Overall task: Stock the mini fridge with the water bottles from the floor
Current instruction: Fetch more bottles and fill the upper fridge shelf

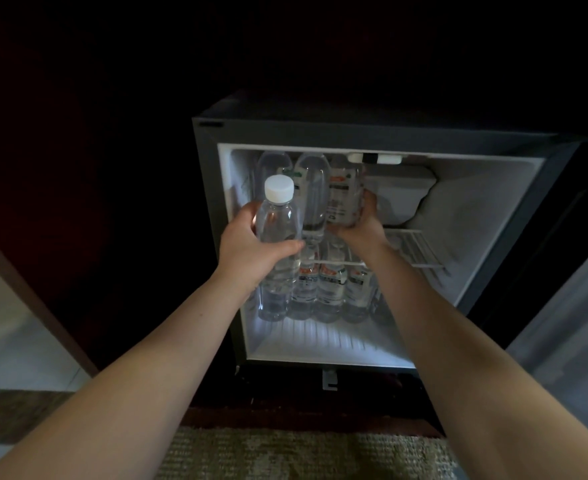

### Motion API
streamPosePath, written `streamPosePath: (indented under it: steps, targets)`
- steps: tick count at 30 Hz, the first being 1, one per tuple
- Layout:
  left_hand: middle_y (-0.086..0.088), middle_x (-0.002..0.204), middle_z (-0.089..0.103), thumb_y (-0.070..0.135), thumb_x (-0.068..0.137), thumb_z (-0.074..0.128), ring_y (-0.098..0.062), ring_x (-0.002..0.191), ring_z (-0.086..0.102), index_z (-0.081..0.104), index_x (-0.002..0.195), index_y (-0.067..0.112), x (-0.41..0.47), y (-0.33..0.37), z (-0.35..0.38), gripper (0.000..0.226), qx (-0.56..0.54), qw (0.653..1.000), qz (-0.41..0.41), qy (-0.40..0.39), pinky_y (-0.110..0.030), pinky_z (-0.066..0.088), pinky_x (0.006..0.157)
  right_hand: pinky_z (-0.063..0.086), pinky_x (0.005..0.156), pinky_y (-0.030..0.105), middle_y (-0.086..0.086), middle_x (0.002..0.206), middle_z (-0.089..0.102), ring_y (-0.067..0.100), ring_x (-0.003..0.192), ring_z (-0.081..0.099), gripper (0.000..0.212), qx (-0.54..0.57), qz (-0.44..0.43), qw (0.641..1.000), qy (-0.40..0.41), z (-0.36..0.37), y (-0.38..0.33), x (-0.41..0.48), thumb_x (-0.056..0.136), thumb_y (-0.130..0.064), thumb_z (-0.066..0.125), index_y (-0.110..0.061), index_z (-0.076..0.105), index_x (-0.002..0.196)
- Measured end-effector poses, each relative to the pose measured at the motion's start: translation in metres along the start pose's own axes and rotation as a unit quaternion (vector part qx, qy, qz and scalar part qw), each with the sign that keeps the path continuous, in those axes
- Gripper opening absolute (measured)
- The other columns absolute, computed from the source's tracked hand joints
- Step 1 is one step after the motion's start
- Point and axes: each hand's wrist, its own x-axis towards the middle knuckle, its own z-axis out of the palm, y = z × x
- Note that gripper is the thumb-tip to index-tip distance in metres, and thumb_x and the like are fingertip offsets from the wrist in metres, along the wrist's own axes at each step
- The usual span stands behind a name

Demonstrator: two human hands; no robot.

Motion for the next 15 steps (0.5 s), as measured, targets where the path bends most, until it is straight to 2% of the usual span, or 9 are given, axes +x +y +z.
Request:
streamPosePath:
  steps: [2,4,5,7,8,9,11,13,15]
  targets:
    - [0.002,0.115,0.065,0.017,0.058,0.088,-0.016,0.105,0.062,0.051,0.127,0.019,-0.002,0.001,0.000,0.079,0.007,1.000,-0.003,-0.003,-0.040,0.050,0.095,0.046,0.102,0.045,0.004,0.133,0.055,0.026,0.123,0.053,0.096,-0.010,0.017,1.000,-0.007,-0.001,0.001,-0.004,0.073,-0.019,0.081,-0.022,0.018,0.145]
    - [0.001,0.115,0.064,0.018,0.058,0.088,-0.017,0.106,0.061,0.051,0.127,0.018,-0.004,0.004,-0.001,0.079,0.016,1.000,-0.005,-0.007,-0.038,0.051,0.093,0.044,0.098,0.034,0.002,0.133,0.054,0.024,0.123,0.052,0.095,-0.013,0.039,0.999,0.015,-0.001,-0.001,-0.012,0.074,-0.023,0.081,-0.022,0.020,0.146]
    - [0.001,0.114,0.064,0.017,0.058,0.087,-0.017,0.105,0.062,0.052,0.126,0.018,-0.006,0.006,-0.001,0.077,0.018,1.000,-0.006,-0.008,-0.035,0.051,0.091,0.043,0.092,0.028,0.001,0.132,0.054,0.022,0.121,0.052,0.088,-0.008,0.054,0.997,0.053,-0.002,-0.003,-0.016,0.075,-0.023,0.079,-0.021,0.025,0.144]
    - [0.003,0.111,0.065,0.019,0.058,0.088,-0.016,0.103,0.062,0.053,0.119,0.021,-0.009,0.010,0.000,0.071,0.024,1.000,-0.006,-0.008,-0.035,0.051,0.090,0.043,0.082,0.024,0.003,0.123,0.058,0.021,0.113,0.057,0.070,0.035,0.062,0.985,0.157,-0.007,-0.005,-0.027,0.078,-0.018,0.076,-0.019,0.038,0.136]
    - [0.003,0.110,0.065,0.020,0.057,0.088,-0.016,0.102,0.062,0.054,0.116,0.023,-0.011,0.013,0.001,0.069,0.029,1.000,-0.006,-0.010,-0.036,0.052,0.090,0.046,0.078,0.025,0.003,0.114,0.060,0.021,0.106,0.059,0.059,0.065,0.058,0.979,0.185,-0.011,-0.004,-0.034,0.078,-0.012,0.074,-0.017,0.045,0.130]
    - [0.004,0.108,0.066,0.022,0.056,0.088,-0.016,0.100,0.063,0.055,0.114,0.023,-0.012,0.015,0.003,0.067,0.033,0.999,-0.008,-0.012,-0.037,0.052,0.090,0.049,0.073,0.026,0.003,0.105,0.061,0.021,0.099,0.061,0.049,0.087,0.056,0.978,0.180,-0.017,-0.005,-0.042,0.079,-0.007,0.071,-0.016,0.051,0.122]
    - [0.004,0.106,0.066,0.026,0.054,0.088,-0.016,0.099,0.064,0.057,0.115,0.020,-0.015,0.021,0.008,0.069,0.037,0.999,-0.023,-0.024,-0.039,0.052,0.090,0.052,0.073,0.030,0.002,0.101,0.064,0.023,0.097,0.062,0.039,0.104,0.058,0.991,0.067,-0.031,-0.004,-0.058,0.078,-0.002,0.069,-0.017,0.057,0.113]
    - [0.002,0.109,0.066,0.033,0.052,0.088,-0.018,0.101,0.063,0.056,0.119,0.019,-0.018,0.028,0.016,0.076,0.042,0.997,-0.044,-0.045,-0.043,0.051,0.092,0.050,0.093,0.036,0.002,0.119,0.062,0.020,0.111,0.059,0.050,0.131,0.071,0.982,-0.113,-0.046,-0.003,-0.078,0.077,-0.005,0.071,-0.022,0.056,0.121]
    - [0.001,0.109,0.067,0.037,0.052,0.087,-0.018,0.101,0.064,0.058,0.117,0.018,-0.021,0.035,0.026,0.074,0.060,0.994,-0.052,-0.076,-0.042,0.051,0.093,0.045,0.099,0.033,0.002,0.129,0.056,0.017,0.119,0.054,0.063,0.123,0.082,0.962,-0.229,-0.059,-0.004,-0.096,0.077,0.000,0.072,-0.023,0.050,0.131]
